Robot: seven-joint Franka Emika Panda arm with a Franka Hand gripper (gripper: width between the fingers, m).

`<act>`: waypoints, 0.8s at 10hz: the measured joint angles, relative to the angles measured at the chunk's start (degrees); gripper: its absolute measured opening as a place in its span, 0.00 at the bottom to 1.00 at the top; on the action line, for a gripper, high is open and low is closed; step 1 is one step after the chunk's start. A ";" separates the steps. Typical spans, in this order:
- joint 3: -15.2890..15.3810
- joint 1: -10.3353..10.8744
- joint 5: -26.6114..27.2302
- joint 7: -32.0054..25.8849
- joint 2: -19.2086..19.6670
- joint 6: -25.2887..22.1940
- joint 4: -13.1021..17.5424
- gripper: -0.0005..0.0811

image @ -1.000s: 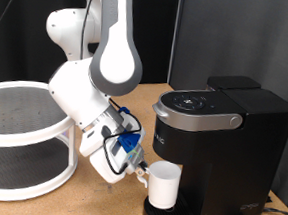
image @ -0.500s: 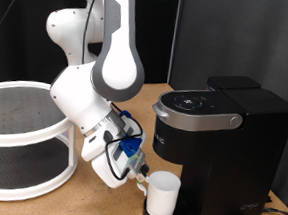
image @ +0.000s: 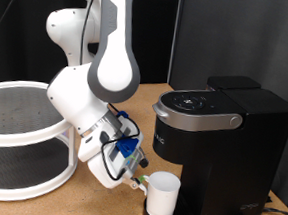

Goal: Make a cup of coffee with the keurig machine

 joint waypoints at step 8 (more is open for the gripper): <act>-6.27 -4.72 -16.21 4.40 -10.72 -4.52 -8.52 0.99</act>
